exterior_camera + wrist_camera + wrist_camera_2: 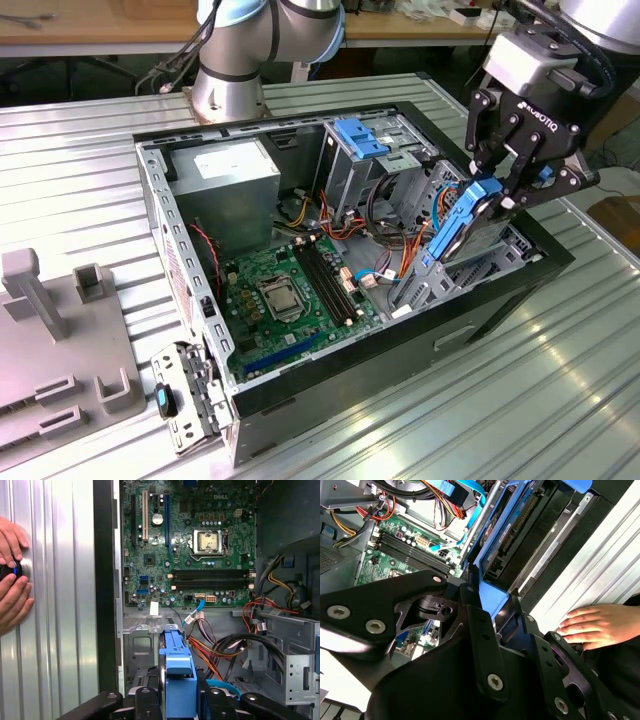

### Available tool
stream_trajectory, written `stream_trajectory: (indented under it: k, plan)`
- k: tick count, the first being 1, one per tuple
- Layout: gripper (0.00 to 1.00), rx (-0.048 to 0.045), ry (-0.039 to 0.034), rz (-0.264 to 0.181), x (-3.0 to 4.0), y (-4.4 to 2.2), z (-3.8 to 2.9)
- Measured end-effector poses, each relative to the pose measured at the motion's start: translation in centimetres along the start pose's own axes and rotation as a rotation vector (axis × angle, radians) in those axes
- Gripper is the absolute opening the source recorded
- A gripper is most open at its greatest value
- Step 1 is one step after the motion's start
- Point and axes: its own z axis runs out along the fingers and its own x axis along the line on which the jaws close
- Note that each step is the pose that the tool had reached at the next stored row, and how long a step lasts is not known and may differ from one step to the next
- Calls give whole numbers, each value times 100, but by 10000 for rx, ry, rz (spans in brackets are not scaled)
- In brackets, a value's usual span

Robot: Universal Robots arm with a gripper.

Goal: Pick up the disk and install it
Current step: 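Insert the disk into the insertion slot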

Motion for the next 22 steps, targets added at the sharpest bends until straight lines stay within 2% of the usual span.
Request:
stream_trajectory:
  k: [16,22]
  plan:
    - [37,-7,1,1,5,2,117]
    - [37,-11,0,0,8,2,184]
